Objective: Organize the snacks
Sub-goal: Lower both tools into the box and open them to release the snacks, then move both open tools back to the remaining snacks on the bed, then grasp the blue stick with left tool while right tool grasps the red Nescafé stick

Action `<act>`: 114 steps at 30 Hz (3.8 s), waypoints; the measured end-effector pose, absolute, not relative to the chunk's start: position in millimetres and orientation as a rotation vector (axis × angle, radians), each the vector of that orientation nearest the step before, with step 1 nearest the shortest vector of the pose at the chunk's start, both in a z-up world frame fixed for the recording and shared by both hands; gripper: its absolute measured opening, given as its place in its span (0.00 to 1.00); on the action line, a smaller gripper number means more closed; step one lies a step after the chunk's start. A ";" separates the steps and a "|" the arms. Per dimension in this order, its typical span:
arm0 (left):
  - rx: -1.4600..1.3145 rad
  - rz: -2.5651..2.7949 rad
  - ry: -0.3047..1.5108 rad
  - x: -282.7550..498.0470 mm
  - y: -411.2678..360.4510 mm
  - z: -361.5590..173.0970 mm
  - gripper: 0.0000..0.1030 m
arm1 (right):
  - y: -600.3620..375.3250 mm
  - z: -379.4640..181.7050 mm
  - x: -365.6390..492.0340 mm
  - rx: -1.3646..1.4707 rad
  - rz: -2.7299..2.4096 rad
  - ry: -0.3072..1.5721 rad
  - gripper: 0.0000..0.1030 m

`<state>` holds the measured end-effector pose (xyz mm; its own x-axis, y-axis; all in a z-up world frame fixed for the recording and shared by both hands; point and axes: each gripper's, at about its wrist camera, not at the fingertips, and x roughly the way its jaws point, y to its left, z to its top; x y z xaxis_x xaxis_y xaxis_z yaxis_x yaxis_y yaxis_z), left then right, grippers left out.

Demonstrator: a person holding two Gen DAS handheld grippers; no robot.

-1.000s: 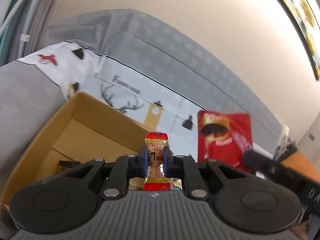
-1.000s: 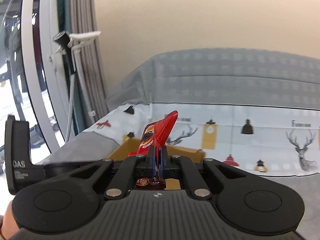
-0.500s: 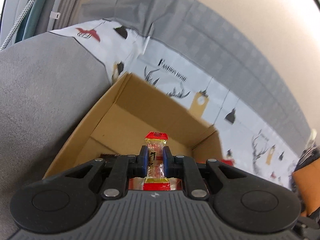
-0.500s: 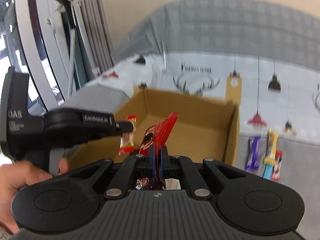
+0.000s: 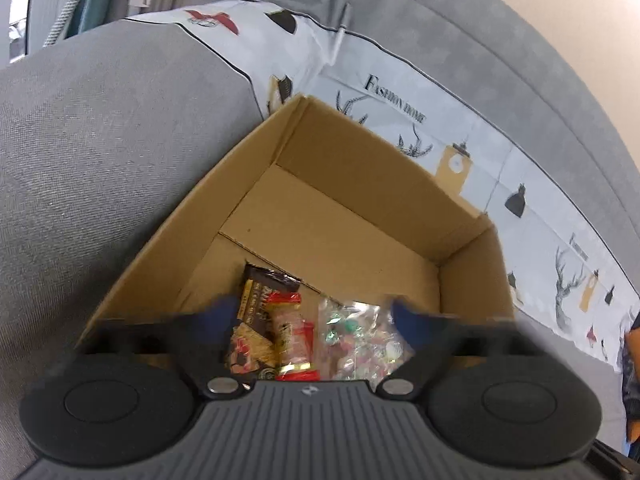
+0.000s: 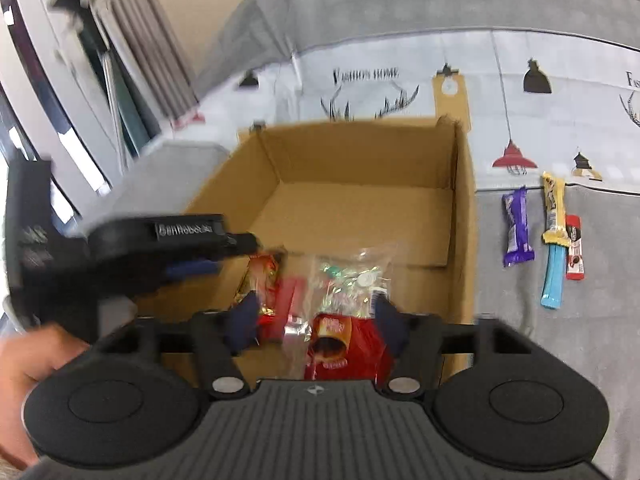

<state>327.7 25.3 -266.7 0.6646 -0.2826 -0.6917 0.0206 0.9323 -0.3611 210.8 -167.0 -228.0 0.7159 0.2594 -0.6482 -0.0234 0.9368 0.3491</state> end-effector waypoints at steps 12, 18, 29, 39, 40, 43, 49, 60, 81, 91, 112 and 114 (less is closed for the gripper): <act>-0.290 -0.260 0.661 282.3 -30.2 -236.1 1.00 | -258.5 -228.8 155.9 0.348 -0.144 0.661 1.00; -0.182 -0.329 0.652 263.2 -78.7 -235.3 1.00 | -301.2 -250.2 134.0 0.440 -0.182 0.659 1.00; -0.018 -0.470 0.749 252.8 -147.9 -250.2 0.50 | -348.5 -287.2 119.4 0.511 -0.154 0.569 1.00; 0.085 -0.503 0.766 259.7 -210.3 -260.4 0.41 | -416.3 -312.1 146.9 0.613 -0.153 0.509 0.92; 0.097 -0.490 0.777 262.7 -218.3 -263.2 0.47 | -419.0 -314.3 153.2 0.592 -0.137 0.511 0.87; 0.102 -0.485 0.812 275.2 -241.3 -273.4 0.57 | -425.5 -324.6 173.1 0.573 -0.086 0.540 0.49; 0.196 -0.486 0.972 310.9 -298.4 -328.5 0.18 | -437.4 -347.0 207.8 0.597 -0.058 0.621 0.41; 0.071 -0.474 1.118 361.9 -301.5 -384.7 0.02 | -446.0 -378.5 263.7 0.552 0.007 0.716 0.38; 0.036 -0.470 1.144 316.5 -283.6 -366.0 0.00 | -447.5 -365.2 240.8 0.450 0.019 0.818 0.04; 0.139 -0.438 1.108 377.8 -335.0 -378.6 0.55 | -463.2 -369.1 237.1 0.504 0.014 0.821 0.07; 0.119 -0.448 1.181 335.7 -296.0 -376.7 0.22 | -448.0 -379.8 234.6 0.530 0.130 0.931 0.32; 0.123 -0.459 1.168 337.7 -296.2 -378.8 0.22 | -446.9 -380.4 235.7 0.531 0.124 0.920 0.32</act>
